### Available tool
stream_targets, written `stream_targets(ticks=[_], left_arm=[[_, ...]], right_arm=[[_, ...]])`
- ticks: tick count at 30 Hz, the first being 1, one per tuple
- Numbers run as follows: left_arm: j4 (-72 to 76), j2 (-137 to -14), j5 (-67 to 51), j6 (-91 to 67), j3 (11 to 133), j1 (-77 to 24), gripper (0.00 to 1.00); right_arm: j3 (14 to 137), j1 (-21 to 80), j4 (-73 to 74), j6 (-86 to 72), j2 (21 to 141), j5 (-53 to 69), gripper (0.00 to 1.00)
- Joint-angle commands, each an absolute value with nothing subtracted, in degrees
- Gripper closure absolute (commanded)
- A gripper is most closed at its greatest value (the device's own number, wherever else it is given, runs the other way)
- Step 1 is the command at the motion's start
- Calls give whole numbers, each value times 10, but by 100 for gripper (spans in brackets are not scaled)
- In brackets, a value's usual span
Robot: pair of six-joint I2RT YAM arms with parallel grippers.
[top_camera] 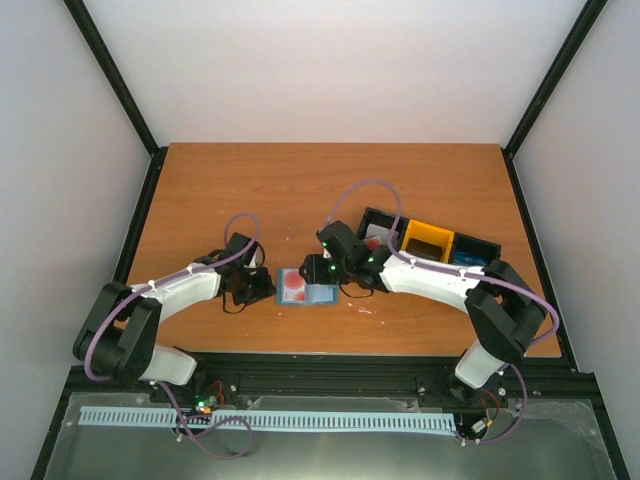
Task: Put the credit cards into the card holder
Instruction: Turn over the card slot in the card holder.
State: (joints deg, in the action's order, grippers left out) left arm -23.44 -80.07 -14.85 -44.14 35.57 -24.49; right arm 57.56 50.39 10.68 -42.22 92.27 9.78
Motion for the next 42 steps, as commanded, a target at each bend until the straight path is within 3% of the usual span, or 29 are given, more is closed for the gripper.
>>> stream_targets(ticks=[1,12,17,32,42], left_arm=[[-236,-804,-151,-432,352,-249,69],[-236,-805,-152,-438,350,-249,69],[-238,-807,-151,-440,353,-249,69],[-237,-809,-155,-446,352,-249,69],[-243,-802,-152,-446,356,-249,70]], right_arm=[[591,502,232,-436,955,32,47],[587,501,225,-442,986,31,46],[587,502,211,-440,995,50,52],[584,499,189,-430,1016,68,58],[569,495,60,-416,1019,189,45]])
